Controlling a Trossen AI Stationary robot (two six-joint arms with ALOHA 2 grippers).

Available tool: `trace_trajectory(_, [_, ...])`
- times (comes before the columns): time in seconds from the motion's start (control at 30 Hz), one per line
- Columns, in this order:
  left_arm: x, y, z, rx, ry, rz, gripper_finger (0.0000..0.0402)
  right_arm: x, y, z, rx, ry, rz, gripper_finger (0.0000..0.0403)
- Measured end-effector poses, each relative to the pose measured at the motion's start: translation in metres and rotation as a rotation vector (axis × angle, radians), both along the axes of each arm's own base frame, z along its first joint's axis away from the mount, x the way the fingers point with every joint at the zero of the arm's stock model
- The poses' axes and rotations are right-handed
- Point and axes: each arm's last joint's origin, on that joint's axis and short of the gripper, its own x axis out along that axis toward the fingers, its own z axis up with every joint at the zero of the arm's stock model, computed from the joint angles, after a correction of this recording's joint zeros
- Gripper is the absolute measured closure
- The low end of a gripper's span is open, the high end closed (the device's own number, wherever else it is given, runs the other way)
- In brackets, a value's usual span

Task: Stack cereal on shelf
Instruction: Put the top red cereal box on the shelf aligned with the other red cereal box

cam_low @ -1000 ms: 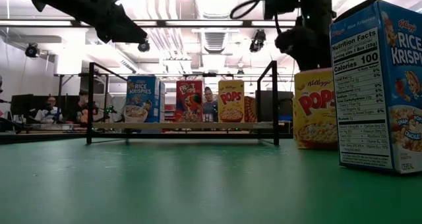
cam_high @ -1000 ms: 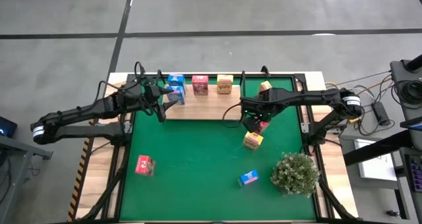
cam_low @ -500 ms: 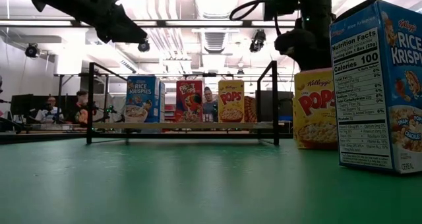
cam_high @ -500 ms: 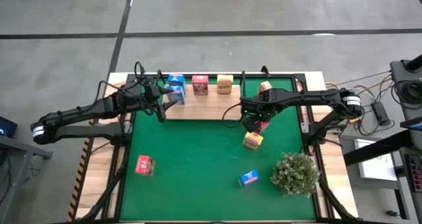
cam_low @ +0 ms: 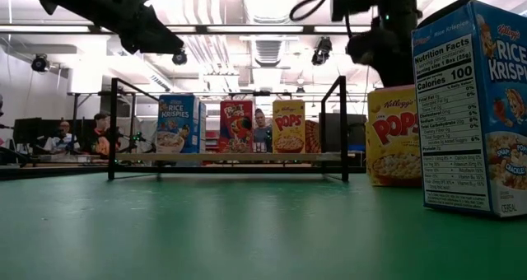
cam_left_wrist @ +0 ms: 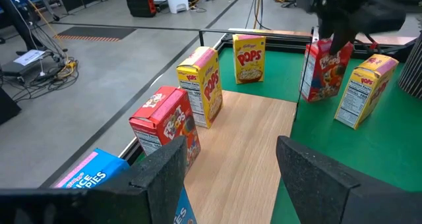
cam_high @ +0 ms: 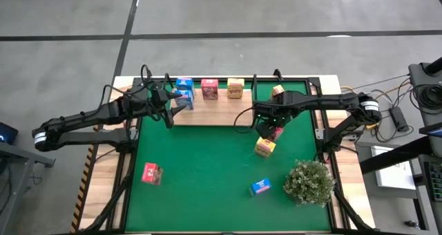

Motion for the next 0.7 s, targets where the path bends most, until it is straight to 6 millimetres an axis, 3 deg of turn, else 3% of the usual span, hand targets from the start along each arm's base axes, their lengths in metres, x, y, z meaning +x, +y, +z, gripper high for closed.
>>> trace_trajectory(0.37, [0.0, 0.0, 0.0, -0.001, 0.0, 0.0, 0.0184, 0.0, -0.001, 0.081, -0.072, -0.135, 0.028, 0.0266])
trace_trajectory(0.7, [0.0, 0.0, 0.0, -0.001, 0.0, -0.001, 0.0184, -0.014, 0.0, 0.158, -0.16, -0.352, 0.084, 0.0273])
